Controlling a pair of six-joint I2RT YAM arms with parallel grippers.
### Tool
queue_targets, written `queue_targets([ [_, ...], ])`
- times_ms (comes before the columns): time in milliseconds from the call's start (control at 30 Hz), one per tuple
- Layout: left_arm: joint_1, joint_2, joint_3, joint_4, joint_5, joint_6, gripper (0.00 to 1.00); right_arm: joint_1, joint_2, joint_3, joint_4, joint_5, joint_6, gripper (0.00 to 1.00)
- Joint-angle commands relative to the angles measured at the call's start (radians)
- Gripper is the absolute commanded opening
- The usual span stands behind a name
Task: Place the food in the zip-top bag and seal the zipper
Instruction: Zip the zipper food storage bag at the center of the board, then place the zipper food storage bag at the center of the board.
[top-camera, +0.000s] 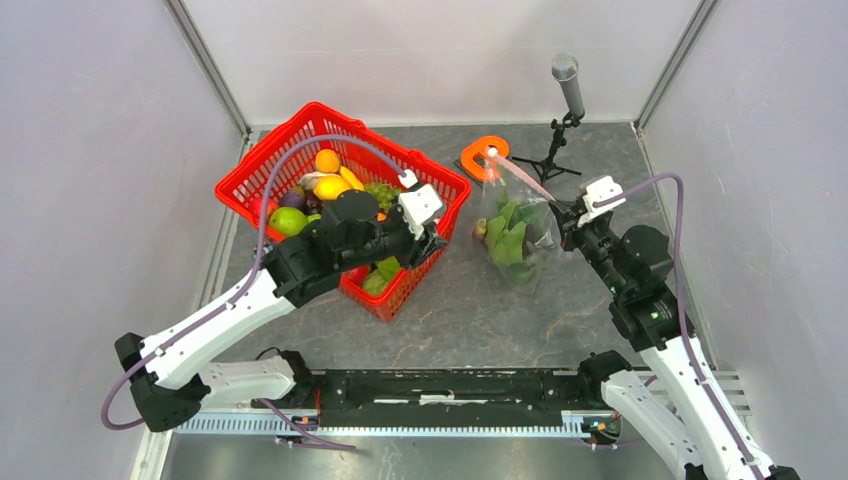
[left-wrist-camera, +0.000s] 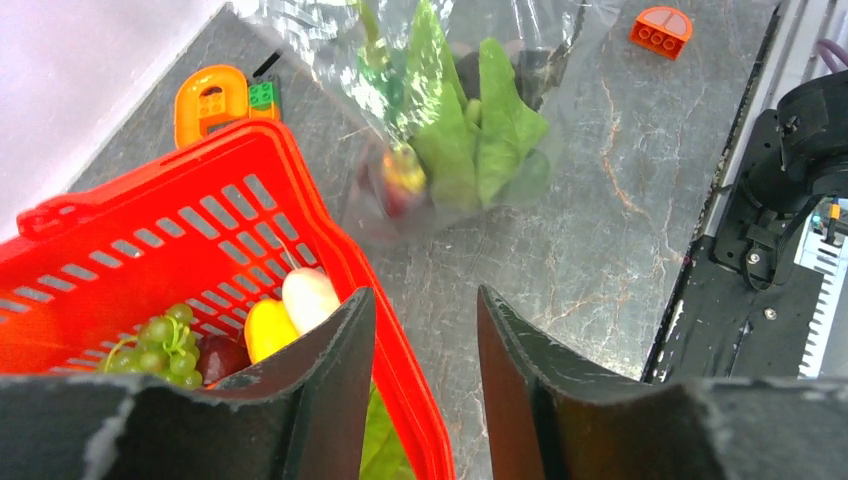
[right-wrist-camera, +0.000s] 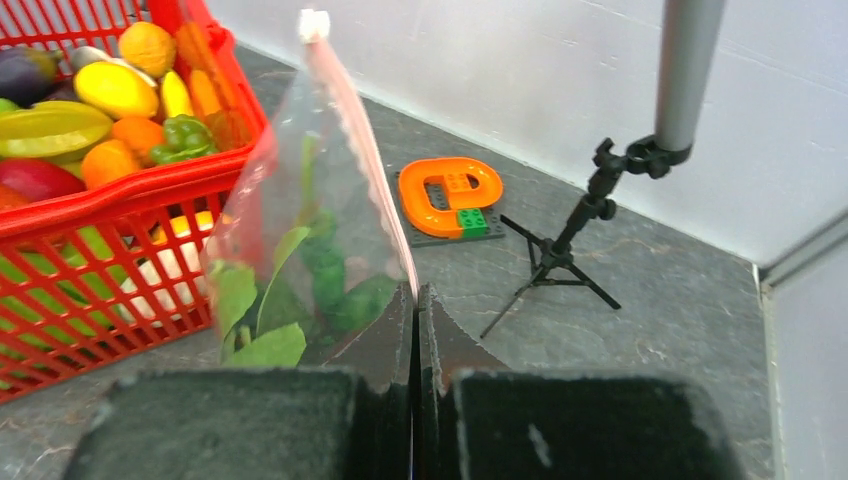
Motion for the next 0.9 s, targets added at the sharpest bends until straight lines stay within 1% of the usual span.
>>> queue_targets([
  [0, 0.01, -0.048, -0.029, 0.062, -0.034, -0.052, 0.52, -0.004, -0.019, -0.001, 0.083, 0.118, 0.02, 0.0],
  [67, 0.012, -0.057, -0.04, 0.072, -0.035, -0.055, 0.53, -0.004, -0.023, -0.003, 0.085, 0.122, 0.02, 0.0],
  [100, 0.012, -0.062, -0.043, 0.075, -0.035, -0.058, 0.56, -0.004, -0.025, 0.0, 0.084, 0.133, 0.024, 0.0],
  [167, 0.014, -0.073, -0.052, 0.084, -0.038, -0.064, 0.66, -0.004, -0.038, 0.002, 0.098, 0.175, 0.035, 0.0],
  [267, 0.015, -0.087, -0.069, 0.107, -0.053, -0.068, 0.73, -0.004, -0.06, 0.019, 0.107, 0.291, 0.051, 0.0],
  [367, 0.017, -0.1, -0.084, 0.126, -0.073, -0.073, 0.81, -0.004, -0.048, 0.084, 0.075, 0.353, 0.01, 0.0],
  [433, 0.02, -0.109, -0.095, 0.145, -0.09, -0.079, 0.84, -0.003, -0.019, 0.14, 0.036, 0.389, -0.015, 0.0],
  [567, 0.027, -0.122, -0.109, 0.164, -0.096, -0.092, 0.88, -0.004, 0.051, 0.239, -0.02, 0.442, -0.027, 0.0],
  [600, 0.029, -0.126, -0.115, 0.17, -0.121, -0.095, 0.89, -0.004, 0.065, 0.256, -0.016, 0.443, -0.026, 0.0],
  [733, 0.039, -0.142, -0.128, 0.178, -0.142, -0.11, 0.91, -0.004, 0.137, 0.324, -0.011, 0.429, -0.059, 0.0],
  [833, 0.051, -0.159, -0.146, 0.197, -0.157, -0.123, 0.92, -0.003, 0.205, 0.369, -0.076, 0.296, -0.124, 0.0],
  [867, 0.056, -0.166, -0.152, 0.202, -0.162, -0.127, 0.93, -0.004, 0.223, 0.373, -0.118, 0.224, -0.139, 0.0],
])
